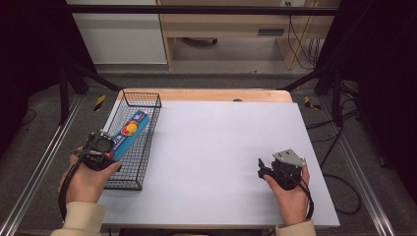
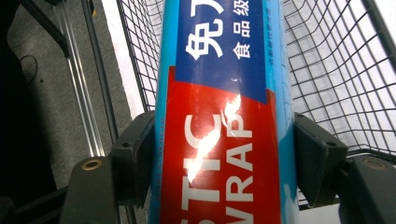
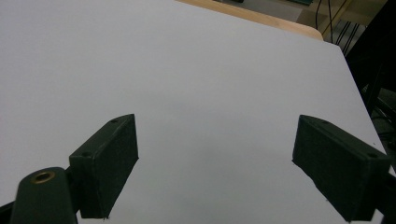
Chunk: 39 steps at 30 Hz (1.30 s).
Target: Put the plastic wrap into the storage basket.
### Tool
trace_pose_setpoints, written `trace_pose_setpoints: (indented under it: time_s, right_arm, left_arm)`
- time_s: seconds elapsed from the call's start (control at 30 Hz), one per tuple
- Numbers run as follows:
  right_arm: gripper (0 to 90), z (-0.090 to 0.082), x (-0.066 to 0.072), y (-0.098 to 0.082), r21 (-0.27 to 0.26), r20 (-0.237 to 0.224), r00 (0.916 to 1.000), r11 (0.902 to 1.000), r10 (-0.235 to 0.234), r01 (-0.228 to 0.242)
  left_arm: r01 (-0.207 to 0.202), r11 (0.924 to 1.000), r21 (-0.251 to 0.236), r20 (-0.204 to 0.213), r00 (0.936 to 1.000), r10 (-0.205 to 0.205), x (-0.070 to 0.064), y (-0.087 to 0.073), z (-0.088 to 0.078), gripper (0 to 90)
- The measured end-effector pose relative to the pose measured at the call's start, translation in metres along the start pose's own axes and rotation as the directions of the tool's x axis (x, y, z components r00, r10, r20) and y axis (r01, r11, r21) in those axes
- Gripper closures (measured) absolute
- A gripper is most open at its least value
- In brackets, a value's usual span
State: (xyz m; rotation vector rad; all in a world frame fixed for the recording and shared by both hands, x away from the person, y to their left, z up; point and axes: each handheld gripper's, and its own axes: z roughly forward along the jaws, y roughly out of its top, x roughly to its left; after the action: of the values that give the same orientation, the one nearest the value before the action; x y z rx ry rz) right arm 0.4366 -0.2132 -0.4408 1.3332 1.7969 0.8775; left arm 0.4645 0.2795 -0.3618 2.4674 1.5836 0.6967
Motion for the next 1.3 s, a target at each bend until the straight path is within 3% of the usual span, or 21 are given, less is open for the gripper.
trace_pose_setpoints:
  time_s: [0.43, 0.57, 1.0, 1.1, 1.23, 1.3]
  right_arm:
    - [14.5, 0.001, 0.000, 0.000, 0.007, -0.003, 1.0000, 1.0000, -0.002, 0.002]
    - [14.5, 0.001, 0.000, 0.000, 0.007, -0.004, 1.0000, 1.0000, -0.002, 0.002]
    - [14.4, 0.002, 0.001, -0.001, 0.013, -0.011, 0.9999, 0.9999, -0.005, 0.006]
    - [14.4, 0.002, 0.001, -0.001, 0.012, -0.012, 0.9999, 0.9999, -0.005, 0.005]
    - [14.4, 0.002, 0.001, -0.001, 0.016, -0.010, 0.9999, 0.9998, -0.008, 0.009]
    - [14.4, 0.002, 0.001, -0.001, 0.018, -0.012, 0.9999, 0.9998, -0.009, 0.009]
  left_arm:
    - [0.000, 0.9996, 0.028, 0.015, 0.9999, 0.000, 0.001, 0.001, 0.004, 32.1]
    - [-0.013, 0.9988, 0.048, -0.005, 0.9999, 0.013, -0.001, 0.005, 0.006, 32.0]
    - [-0.058, 0.9909, 0.121, 0.016, 0.9982, 0.057, -0.003, 0.013, 0.013, 32.0]
    - [-0.059, 0.9921, 0.110, 0.003, 0.9982, 0.059, -0.005, 0.015, 0.012, 31.5]
    - [-0.057, 0.9922, 0.111, 0.020, 0.9983, 0.055, -0.003, 0.017, 0.013, 31.6]
    - [-0.055, 0.9951, 0.082, 0.013, 0.9984, 0.054, -0.004, 0.015, 0.013, 31.5]
